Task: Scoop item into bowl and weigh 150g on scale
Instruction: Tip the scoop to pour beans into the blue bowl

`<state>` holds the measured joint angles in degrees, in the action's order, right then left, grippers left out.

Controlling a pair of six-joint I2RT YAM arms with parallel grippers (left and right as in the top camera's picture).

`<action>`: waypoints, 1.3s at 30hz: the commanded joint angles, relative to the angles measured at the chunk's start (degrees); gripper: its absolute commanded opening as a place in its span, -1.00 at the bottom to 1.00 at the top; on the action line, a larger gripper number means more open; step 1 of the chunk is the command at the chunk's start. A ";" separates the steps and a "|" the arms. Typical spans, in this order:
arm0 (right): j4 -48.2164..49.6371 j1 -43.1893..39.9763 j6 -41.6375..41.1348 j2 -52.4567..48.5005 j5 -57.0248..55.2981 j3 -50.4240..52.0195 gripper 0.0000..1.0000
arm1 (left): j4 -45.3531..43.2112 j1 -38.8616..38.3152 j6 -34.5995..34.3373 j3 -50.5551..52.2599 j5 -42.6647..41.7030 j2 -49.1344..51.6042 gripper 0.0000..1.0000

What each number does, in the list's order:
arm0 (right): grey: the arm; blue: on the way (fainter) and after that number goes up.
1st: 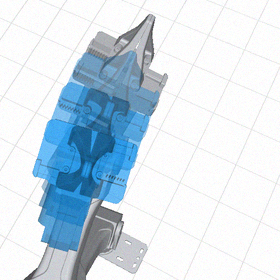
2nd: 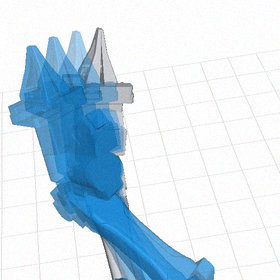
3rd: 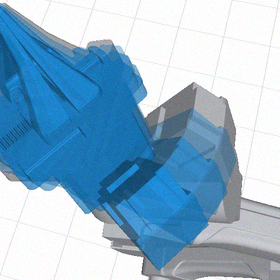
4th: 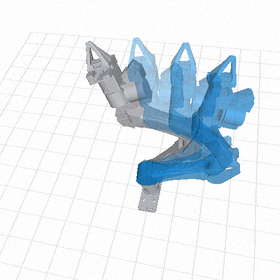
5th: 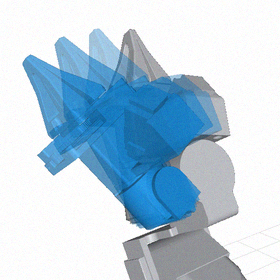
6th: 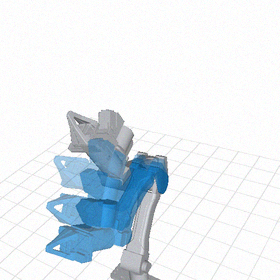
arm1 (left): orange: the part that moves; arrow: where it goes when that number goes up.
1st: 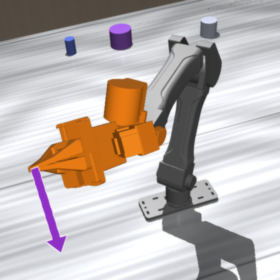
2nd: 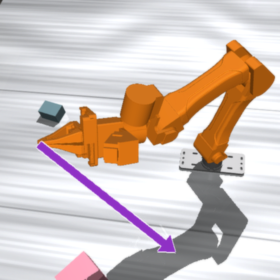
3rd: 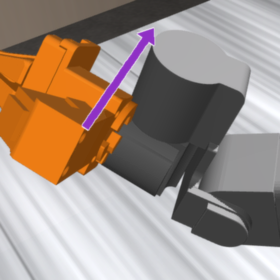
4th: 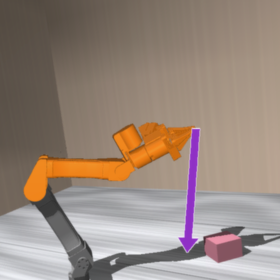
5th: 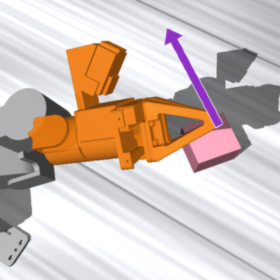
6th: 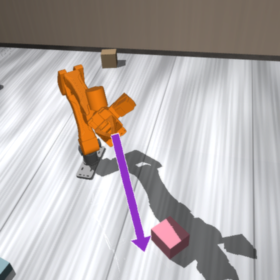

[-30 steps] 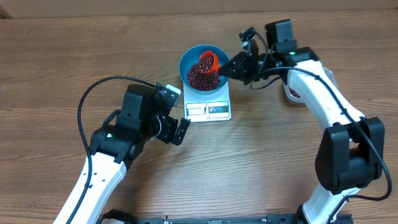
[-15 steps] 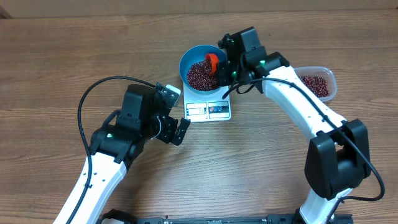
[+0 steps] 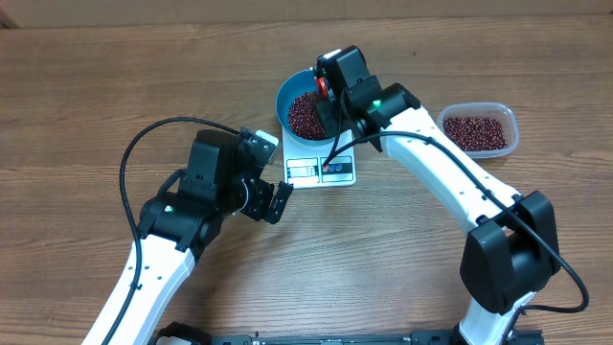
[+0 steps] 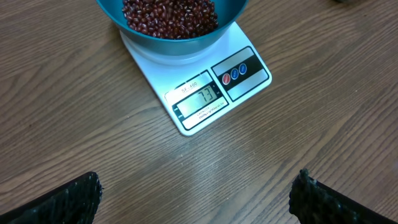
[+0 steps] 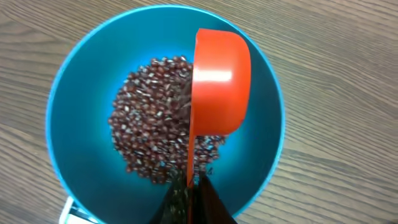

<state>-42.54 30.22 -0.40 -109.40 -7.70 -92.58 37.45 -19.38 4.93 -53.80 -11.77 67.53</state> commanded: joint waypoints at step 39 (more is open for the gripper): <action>0.13 -5.99 -2.56 11.41 15.34 -1.66 -0.93 | -0.20 0.24 1.29 0.35 0.20 -0.02 0.99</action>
<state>-42.52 22.94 -2.70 -98.94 7.60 -92.86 37.45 -19.40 4.93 -53.80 -11.77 67.53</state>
